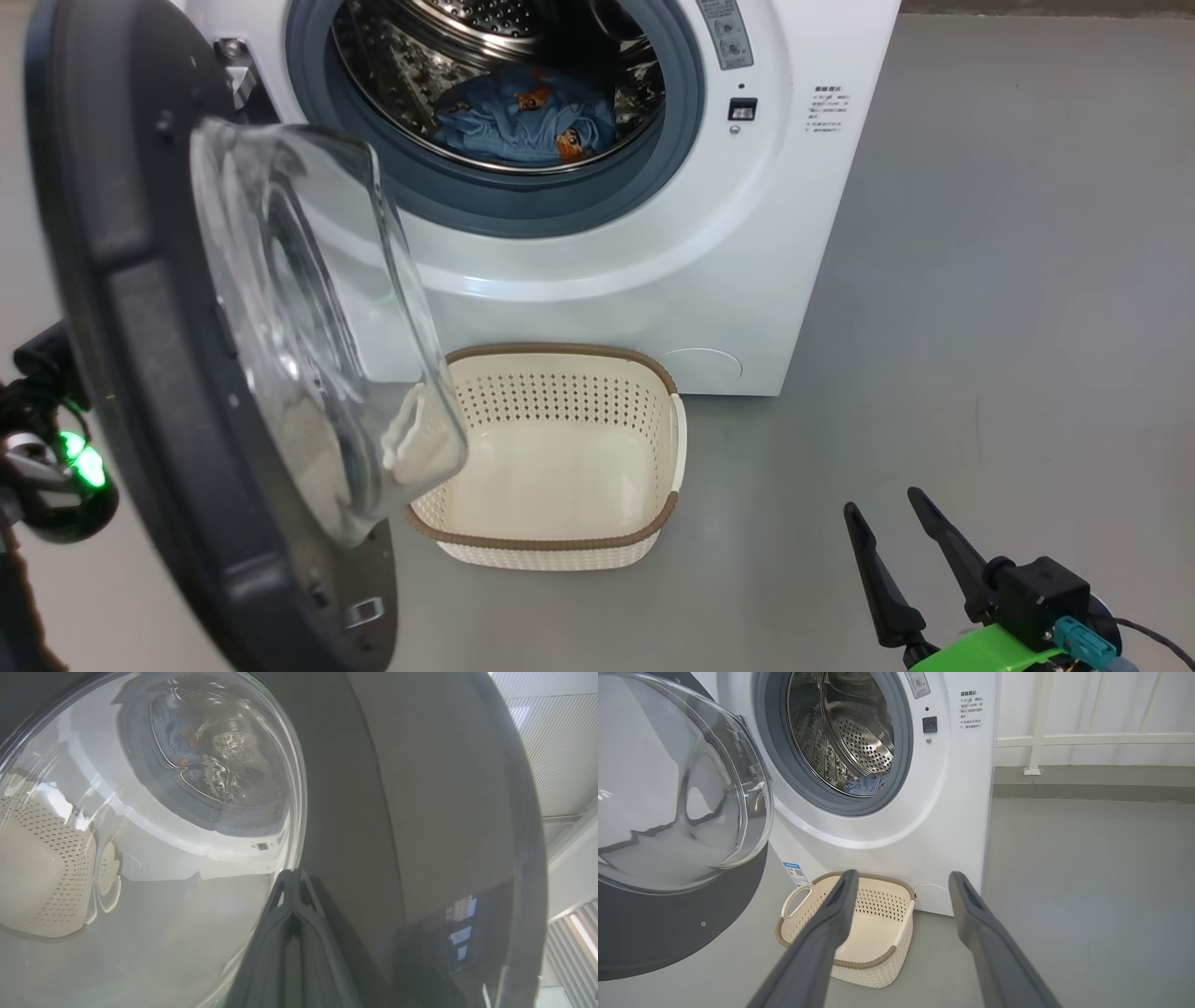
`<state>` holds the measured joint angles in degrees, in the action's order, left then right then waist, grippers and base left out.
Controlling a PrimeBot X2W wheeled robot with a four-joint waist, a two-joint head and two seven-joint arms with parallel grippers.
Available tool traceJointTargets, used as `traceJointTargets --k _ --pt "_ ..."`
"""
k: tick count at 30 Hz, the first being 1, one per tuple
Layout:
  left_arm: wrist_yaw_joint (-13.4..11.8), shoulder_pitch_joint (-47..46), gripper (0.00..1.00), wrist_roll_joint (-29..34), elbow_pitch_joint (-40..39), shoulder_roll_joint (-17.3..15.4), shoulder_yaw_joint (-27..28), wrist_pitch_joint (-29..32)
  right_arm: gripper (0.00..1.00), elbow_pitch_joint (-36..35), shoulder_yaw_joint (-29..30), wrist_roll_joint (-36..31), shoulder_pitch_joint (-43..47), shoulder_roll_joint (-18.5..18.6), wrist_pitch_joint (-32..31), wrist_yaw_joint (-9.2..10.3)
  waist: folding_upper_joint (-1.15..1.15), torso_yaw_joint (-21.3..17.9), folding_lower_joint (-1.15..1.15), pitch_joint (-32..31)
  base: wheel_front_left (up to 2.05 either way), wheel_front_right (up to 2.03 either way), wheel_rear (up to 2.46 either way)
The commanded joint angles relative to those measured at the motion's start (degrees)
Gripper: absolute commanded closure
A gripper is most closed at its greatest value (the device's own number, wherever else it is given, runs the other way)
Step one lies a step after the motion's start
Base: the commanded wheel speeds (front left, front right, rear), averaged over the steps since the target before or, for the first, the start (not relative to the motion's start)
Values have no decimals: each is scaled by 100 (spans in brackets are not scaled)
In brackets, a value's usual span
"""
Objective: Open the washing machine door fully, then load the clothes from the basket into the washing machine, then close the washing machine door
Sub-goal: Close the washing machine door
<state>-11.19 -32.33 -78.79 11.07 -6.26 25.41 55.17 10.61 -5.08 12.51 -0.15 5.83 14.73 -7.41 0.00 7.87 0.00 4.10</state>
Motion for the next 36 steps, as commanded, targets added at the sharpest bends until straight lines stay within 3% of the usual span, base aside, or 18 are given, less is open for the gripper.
traceJointTargets --k 1,14,36 --pt "121 -364 100 8 -291 -91 -26 48 0 -128 -136 -66 -238 19 27 -8 0 -7 0 1 0 0 0" --pt "295 -555 100 3 -125 155 -234 -217 0 -148 -133 -68 -313 20 27 -8 0 -177 0 57 0 0 0" --pt "492 -764 100 -74 223 242 -278 -476 0 -149 -140 -66 -354 -4 27 -8 0 -556 0 54 0 0 0"
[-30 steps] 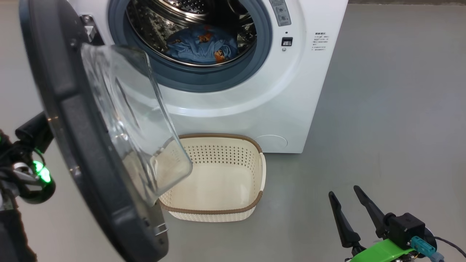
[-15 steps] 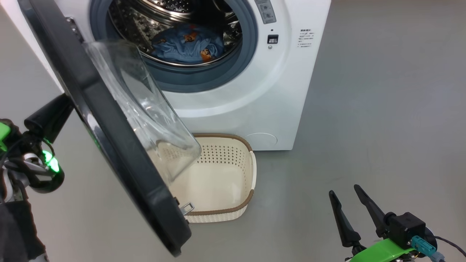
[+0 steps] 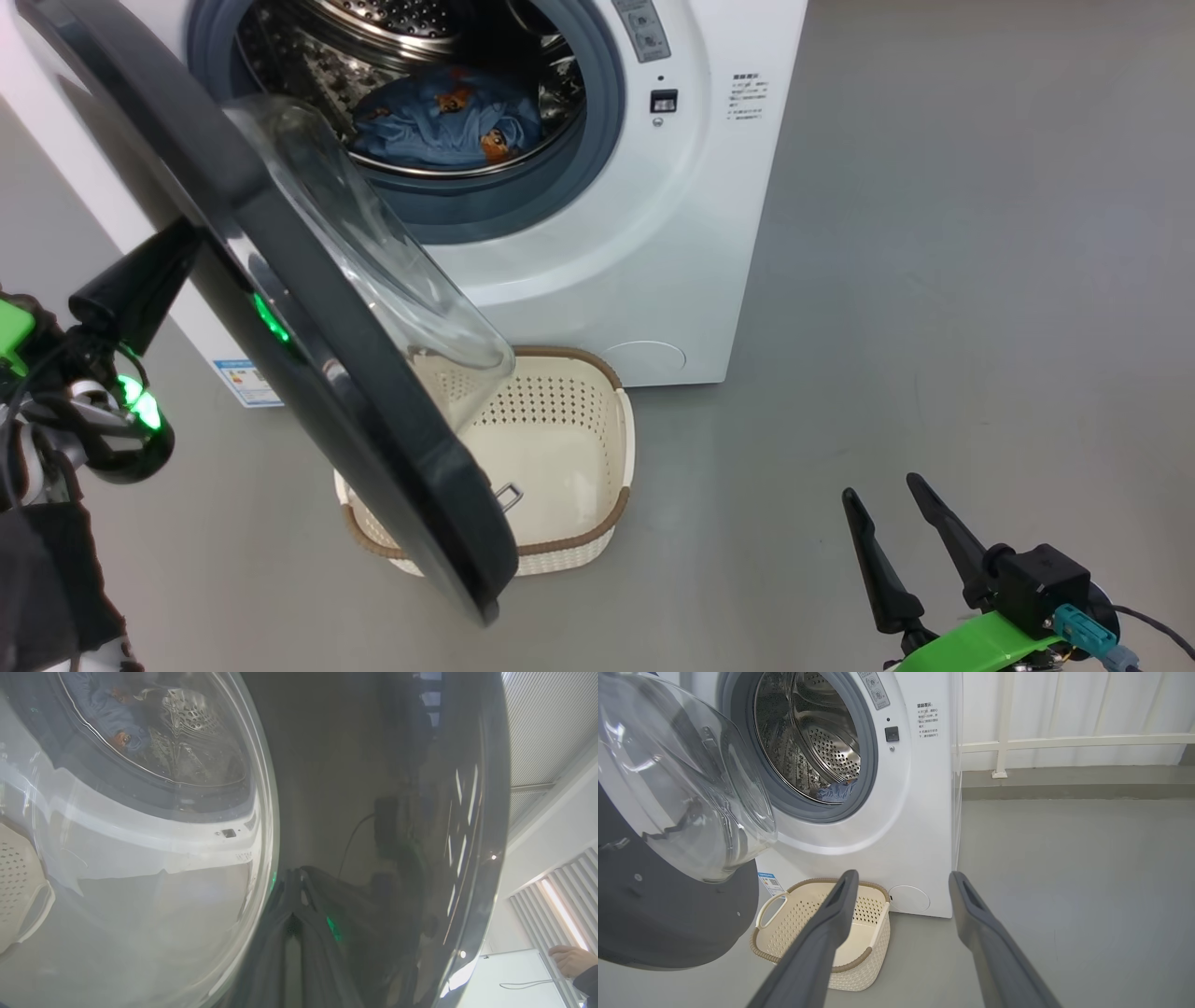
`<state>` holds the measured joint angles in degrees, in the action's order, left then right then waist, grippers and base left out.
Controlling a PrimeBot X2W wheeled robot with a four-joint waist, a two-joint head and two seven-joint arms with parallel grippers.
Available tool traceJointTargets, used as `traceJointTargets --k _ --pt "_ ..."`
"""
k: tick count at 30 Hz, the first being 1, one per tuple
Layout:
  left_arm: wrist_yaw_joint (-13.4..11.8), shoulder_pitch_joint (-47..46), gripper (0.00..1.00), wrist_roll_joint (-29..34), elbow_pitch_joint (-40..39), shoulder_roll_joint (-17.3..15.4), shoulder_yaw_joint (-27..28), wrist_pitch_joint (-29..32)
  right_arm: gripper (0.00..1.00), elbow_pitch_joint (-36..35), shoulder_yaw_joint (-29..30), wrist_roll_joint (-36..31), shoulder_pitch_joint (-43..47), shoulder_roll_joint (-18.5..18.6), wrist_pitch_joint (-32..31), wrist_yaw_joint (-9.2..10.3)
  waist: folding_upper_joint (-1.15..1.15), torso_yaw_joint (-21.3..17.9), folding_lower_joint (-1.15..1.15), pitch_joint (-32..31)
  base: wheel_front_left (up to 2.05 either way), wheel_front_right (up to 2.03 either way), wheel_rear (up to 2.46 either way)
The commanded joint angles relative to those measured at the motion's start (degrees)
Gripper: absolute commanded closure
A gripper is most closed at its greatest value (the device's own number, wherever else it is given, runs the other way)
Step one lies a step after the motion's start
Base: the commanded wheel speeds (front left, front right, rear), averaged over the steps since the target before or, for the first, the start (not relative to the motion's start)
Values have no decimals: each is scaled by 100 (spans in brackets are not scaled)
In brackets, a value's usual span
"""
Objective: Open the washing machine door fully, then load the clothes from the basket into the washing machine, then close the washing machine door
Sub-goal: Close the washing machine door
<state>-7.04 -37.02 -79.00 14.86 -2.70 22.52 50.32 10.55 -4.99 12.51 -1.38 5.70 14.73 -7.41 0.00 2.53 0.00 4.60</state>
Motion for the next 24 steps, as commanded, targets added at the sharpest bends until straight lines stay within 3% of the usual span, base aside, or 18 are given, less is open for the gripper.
traceJointTargets --k 1,24 --pt "82 -304 100 -63 -136 -110 6 4 0 -143 -151 -64 -232 9 27 -8 0 -38 0 3 0 0 0" --pt "164 -335 100 -183 71 -72 -15 -65 0 -131 -191 -68 -233 38 27 -8 0 -293 0 -32 0 0 0"
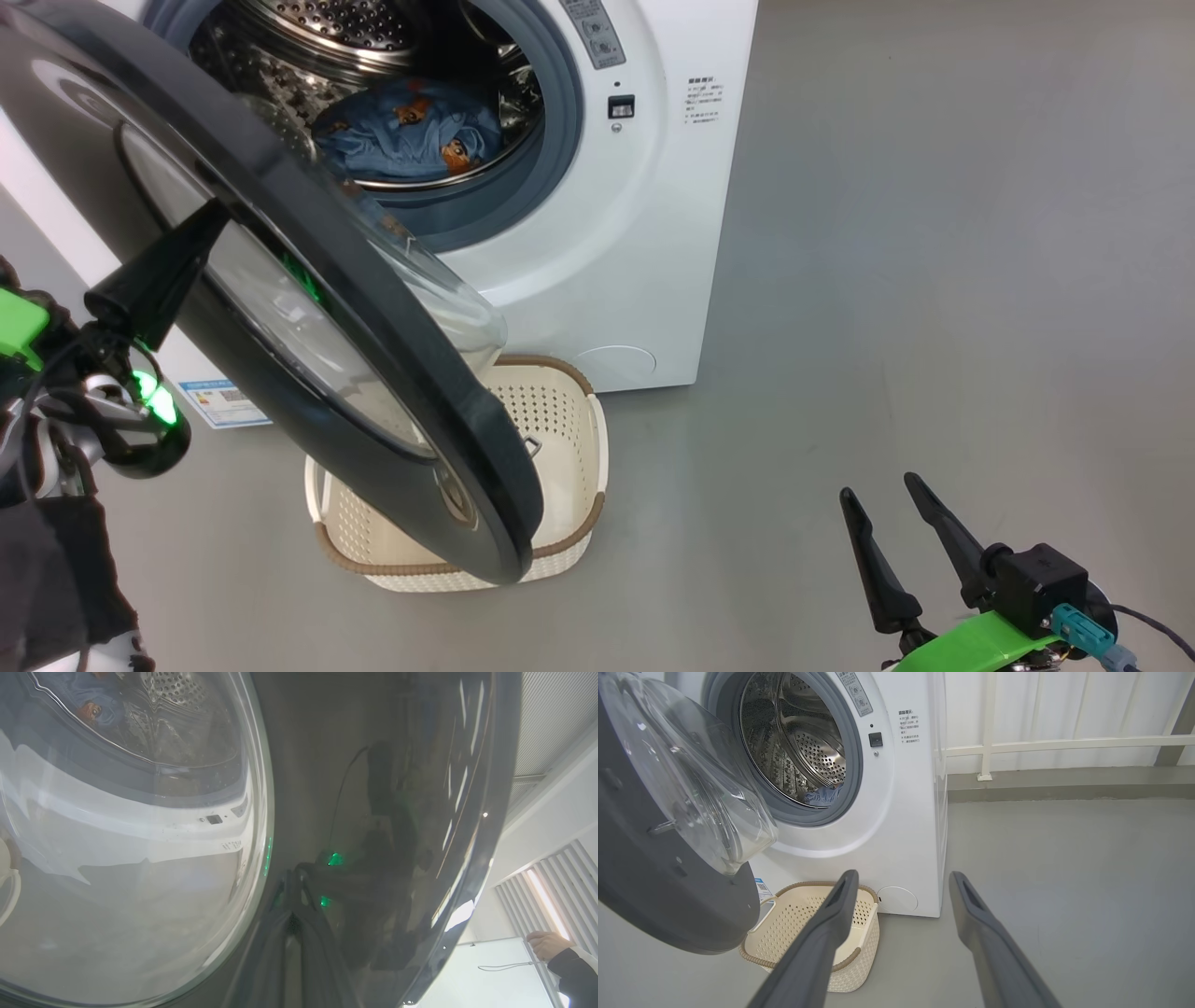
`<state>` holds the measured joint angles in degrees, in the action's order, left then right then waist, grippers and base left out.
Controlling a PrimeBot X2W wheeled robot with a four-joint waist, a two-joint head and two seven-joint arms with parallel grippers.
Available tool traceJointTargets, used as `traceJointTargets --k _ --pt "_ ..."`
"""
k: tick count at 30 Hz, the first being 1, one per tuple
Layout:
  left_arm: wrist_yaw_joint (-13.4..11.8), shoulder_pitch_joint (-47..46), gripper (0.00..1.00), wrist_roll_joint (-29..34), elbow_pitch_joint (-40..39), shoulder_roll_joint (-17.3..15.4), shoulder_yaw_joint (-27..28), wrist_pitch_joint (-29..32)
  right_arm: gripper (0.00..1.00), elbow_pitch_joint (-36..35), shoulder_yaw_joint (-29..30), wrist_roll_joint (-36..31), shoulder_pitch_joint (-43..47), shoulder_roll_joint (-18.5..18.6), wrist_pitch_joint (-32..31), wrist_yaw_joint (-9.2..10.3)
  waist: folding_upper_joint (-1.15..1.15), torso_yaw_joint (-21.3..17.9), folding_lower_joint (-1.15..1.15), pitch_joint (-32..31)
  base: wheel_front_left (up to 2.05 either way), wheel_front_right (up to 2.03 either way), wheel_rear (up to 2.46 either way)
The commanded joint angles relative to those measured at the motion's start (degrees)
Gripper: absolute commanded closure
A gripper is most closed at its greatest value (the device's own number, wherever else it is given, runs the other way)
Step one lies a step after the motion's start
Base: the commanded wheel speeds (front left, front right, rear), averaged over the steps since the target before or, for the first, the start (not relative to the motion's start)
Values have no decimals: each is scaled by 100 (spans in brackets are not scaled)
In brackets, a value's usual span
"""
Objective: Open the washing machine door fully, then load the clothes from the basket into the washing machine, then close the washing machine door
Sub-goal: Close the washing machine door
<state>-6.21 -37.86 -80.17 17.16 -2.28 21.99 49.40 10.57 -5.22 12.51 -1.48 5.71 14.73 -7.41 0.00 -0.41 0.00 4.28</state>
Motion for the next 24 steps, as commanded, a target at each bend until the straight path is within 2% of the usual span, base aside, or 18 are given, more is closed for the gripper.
traceJointTargets --k 1,24 --pt "85 -255 100 -68 -152 -112 36 20 0 -132 -170 -68 -227 34 27 -8 0 -6 0 2 0 0 0" --pt "316 -252 100 -102 212 -117 105 -297 0 -104 -148 -65 -145 -5 27 -8 0 -52 0 -152 0 0 0"
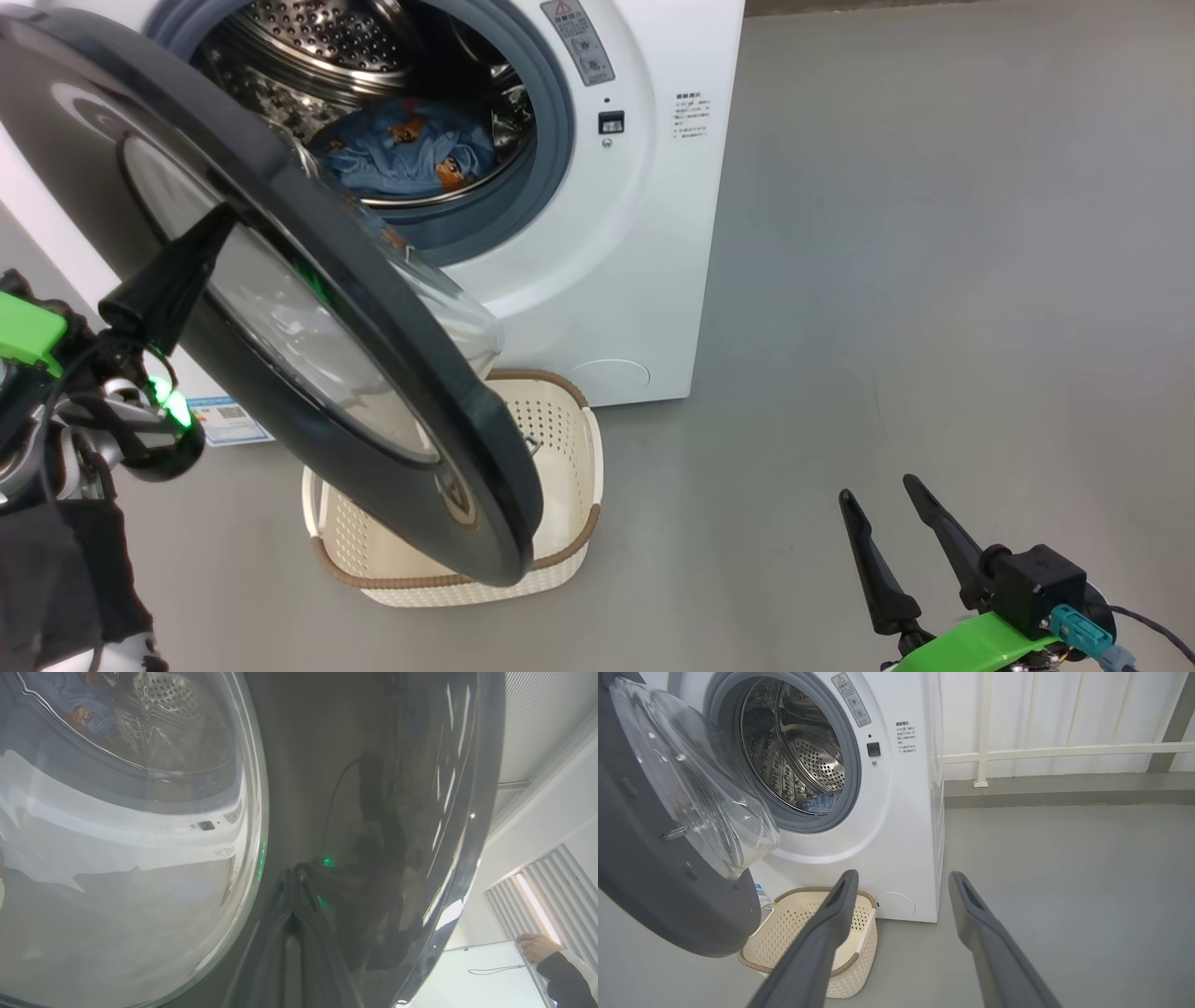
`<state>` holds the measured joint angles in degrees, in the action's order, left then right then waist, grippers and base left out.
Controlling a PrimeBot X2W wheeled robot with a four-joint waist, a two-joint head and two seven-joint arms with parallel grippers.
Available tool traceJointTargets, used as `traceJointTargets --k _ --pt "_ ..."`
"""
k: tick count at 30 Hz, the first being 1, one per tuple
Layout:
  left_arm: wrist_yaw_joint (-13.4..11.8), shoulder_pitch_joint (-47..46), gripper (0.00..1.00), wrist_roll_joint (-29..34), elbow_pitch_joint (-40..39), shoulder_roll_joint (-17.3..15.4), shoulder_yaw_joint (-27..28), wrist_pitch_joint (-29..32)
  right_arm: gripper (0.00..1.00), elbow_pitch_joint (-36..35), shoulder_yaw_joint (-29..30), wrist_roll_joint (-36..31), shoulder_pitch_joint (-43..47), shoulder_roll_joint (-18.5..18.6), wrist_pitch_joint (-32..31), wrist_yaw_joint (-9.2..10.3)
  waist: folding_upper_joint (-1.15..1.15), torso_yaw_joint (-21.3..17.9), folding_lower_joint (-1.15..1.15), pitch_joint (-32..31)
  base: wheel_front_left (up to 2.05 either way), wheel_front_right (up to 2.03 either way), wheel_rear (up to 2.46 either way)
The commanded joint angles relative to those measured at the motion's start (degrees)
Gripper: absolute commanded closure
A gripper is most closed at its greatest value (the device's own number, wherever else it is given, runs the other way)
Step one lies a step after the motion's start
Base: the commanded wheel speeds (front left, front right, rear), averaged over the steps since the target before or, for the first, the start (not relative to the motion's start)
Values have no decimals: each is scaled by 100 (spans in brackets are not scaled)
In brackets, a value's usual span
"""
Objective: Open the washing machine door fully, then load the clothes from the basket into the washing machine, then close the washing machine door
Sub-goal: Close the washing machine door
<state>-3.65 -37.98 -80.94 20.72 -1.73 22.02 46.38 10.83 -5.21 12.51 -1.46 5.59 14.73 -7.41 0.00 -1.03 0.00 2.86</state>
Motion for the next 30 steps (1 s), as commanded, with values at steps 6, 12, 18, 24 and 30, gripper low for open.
traceJointTargets --k 6,12,18,24,30 --pt "411 -45 100 391 -149 -382 21 -272 0 -153 -103 -61 -37 11 27 -8 0 89 0 -100 0 0 0" --pt "782 373 80 765 -396 -460 -102 -486 0 -173 -35 -74 84 3 27 -8 0 194 0 -199 0 0 0" --pt "998 838 4 1126 -785 -459 -160 -915 0 -204 16 -79 165 9 27 -8 0 275 0 -251 0 0 0" --pt "1105 1521 0 1782 -1332 -548 -432 -1644 0 -243 67 -95 211 32 27 -8 0 351 0 -272 0 0 0" --pt "1112 2224 0 2399 -1895 -896 -1202 -2626 0 -262 120 -106 249 42 27 -8 0 388 0 -307 0 0 0"
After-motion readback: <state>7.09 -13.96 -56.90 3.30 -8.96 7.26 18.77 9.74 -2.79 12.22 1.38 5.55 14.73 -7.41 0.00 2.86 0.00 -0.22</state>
